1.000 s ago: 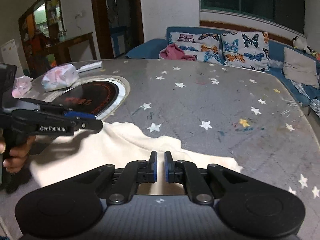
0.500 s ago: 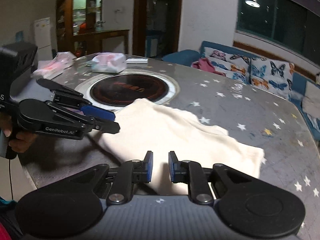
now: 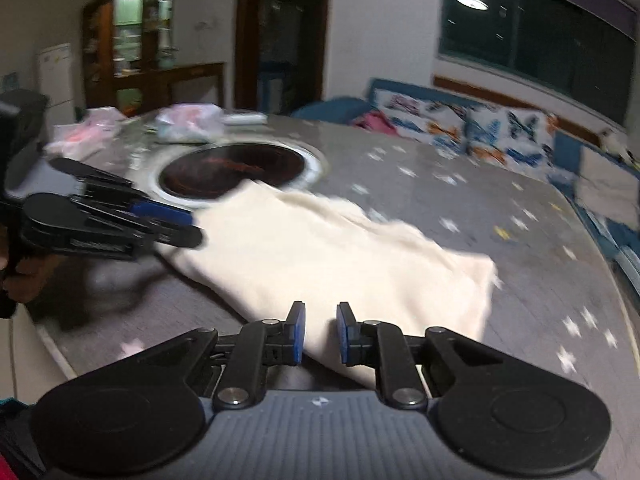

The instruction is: Fold clothes

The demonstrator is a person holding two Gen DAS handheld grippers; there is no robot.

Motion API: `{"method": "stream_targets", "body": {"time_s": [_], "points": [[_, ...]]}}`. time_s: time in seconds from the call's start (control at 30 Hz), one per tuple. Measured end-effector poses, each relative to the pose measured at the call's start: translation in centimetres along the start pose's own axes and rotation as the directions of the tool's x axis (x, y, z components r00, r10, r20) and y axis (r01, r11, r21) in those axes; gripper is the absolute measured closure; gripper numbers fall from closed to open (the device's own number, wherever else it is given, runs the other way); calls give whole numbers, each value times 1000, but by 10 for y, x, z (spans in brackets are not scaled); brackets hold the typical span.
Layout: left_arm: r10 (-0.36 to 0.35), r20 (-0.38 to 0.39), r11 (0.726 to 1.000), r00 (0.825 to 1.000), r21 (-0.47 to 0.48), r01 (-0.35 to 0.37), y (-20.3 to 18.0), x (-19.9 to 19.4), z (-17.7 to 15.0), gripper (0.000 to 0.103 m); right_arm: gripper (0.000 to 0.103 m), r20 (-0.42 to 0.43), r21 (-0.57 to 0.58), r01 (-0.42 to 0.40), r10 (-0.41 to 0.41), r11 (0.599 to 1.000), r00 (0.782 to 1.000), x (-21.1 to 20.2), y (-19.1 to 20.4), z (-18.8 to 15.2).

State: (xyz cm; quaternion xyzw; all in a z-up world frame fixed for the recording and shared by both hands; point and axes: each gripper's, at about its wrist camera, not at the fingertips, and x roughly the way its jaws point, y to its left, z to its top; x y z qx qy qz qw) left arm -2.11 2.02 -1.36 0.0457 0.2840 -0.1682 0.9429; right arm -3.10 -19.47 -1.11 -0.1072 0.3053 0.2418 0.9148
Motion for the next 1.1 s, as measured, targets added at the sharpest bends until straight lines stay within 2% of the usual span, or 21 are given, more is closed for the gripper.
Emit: {"method": "stream_targets", "body": {"time_s": [0.1,0.27,0.4,0.47,0.53,0.8,0.93,1.1], "points": [[0,-3,1000,1000,-7,0,0,0,1,77,88,-22,46,-8,9,999,1000,-1,-11,-8],[-2,-10,1000,1000,-17,2,1,0,1,77,88,8,69,10,-10,998,1000,-8,-26,4],[0,-10,1000,1000,-17,0,1,0,1,77,88,-9,102,46,-46,994,999,8,-41,7],[-1,-12,1000,1000,-21,1,1,1,1,77,88,-39,136,41,-36,990,999,18,-49,2],[-1,-14,1000,1000,-22,1,1,1,1,77,89,-33,166,24,-19,986,999,17,-55,1],[-3,-19,1000,1000,-31,2,3,1,2,77,88,-31,122,51,-47,991,998,38,-63,27],[-4,-21,999,1000,-35,4,4,1,2,77,88,-62,113,69,-62,991,996,58,-70,30],[-7,-27,999,1000,-38,6,4,2,3,77,88,-68,142,71,-62,987,996,61,-76,32]]}}
